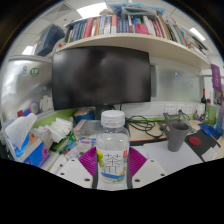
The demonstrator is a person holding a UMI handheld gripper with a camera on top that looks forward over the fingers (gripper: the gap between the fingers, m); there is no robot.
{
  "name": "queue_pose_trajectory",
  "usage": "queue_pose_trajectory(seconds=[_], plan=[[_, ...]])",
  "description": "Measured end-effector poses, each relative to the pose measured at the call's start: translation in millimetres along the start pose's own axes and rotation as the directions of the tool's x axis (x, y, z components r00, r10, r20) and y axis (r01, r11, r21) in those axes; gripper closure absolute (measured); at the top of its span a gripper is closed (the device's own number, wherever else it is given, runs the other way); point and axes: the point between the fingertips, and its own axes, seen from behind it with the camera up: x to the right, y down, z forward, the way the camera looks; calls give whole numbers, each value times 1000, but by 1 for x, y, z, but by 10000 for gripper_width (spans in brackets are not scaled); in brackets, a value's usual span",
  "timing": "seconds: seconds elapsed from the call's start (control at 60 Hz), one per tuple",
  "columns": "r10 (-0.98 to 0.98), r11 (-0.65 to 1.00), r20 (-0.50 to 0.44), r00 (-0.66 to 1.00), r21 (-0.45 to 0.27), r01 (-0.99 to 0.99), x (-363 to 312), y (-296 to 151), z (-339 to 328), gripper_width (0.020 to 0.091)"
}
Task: Pour water
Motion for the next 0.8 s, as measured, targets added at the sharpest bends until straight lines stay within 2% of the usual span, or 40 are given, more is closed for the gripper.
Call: queue_pose_trajectory(seconds=[0.083,0.183,0.317,0.533,0.8], plan=[[97,995,30,995,5,-98,3,-21,8,714],[306,952,42,951,-43,-304,19,-38,26,713],[557,830,44,829,-68,-554,48,-66,44,714],[871,490,74,486,-62,-870,99,-100,59,712],[995,61,86,51,-120,-991,130,-107,74,712]])
